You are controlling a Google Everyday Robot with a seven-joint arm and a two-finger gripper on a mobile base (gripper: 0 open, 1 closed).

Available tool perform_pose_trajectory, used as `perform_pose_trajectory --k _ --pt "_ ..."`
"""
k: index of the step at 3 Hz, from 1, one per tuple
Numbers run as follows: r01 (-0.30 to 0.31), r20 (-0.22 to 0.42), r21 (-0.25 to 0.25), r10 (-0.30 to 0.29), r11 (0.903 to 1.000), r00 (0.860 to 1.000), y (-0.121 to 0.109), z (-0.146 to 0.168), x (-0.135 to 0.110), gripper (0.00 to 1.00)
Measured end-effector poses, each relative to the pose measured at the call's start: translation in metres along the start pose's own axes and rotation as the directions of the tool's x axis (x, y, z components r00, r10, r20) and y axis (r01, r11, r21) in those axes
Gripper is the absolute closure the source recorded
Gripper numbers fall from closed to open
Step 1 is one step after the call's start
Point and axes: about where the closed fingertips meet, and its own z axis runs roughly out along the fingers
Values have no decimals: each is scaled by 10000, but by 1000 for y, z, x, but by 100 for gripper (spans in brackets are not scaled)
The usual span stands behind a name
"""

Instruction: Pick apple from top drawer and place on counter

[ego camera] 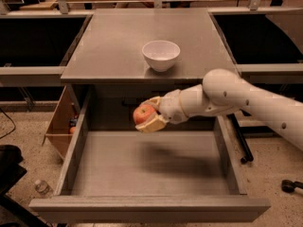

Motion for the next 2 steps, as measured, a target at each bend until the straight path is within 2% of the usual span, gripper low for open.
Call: perform_pose_trajectory --k 1,2 --pt "-94 364 -116 98 9999 9993 -27 -57 -59 100" --pt "-316 616 -675 357 9972 9975 -49 -89 -99 100"
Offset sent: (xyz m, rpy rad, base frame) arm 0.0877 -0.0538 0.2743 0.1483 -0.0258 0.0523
